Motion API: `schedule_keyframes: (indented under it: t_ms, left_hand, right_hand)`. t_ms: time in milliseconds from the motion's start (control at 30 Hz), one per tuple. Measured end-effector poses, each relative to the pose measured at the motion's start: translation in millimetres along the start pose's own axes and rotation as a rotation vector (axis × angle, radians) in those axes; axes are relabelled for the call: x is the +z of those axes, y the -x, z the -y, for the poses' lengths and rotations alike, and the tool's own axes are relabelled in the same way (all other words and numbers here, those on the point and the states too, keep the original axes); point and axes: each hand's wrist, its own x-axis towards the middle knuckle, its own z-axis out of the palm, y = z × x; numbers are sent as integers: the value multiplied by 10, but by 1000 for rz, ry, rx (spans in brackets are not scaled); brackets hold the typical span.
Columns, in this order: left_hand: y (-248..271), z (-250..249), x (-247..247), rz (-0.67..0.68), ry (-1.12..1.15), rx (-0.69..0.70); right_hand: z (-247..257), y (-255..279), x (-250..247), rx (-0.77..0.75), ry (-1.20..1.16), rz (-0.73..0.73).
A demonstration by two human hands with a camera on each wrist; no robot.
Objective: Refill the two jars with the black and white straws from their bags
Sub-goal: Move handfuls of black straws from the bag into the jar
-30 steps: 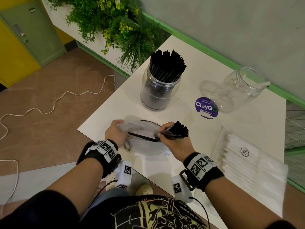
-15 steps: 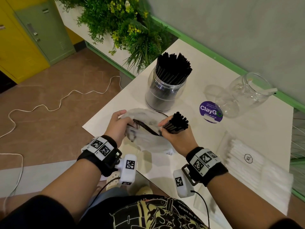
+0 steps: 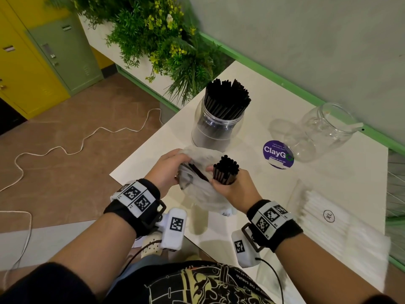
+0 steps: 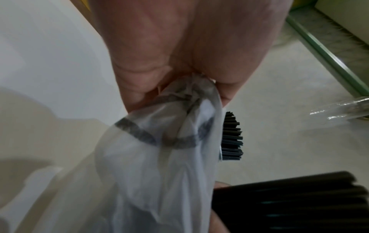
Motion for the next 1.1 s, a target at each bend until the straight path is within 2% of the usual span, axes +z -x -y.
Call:
schedule_keyframes:
  t_ms: [133, 300, 467, 667, 900, 1100]
  left_hand:
    - [21, -26, 69, 42, 19, -12]
    - [31, -18, 150, 49, 41, 8]
    - [49, -24, 212, 29, 19, 21]
    - [40, 9, 168, 75, 116, -21]
    - [29, 53, 156, -18, 79, 32]
    - [81, 45, 203, -30, 12, 128]
  right_hand:
    - [-1, -16, -46, 6, -78, -33]
    - [-14, 1, -101, 4, -50, -57]
    - [-8, 59, -177, -35, 72, 40]
    - [58, 111, -240, -103, -41, 103]
    - [-26, 121, -238, -38, -124, 7]
    - [-27, 144, -229, -113, 145, 86]
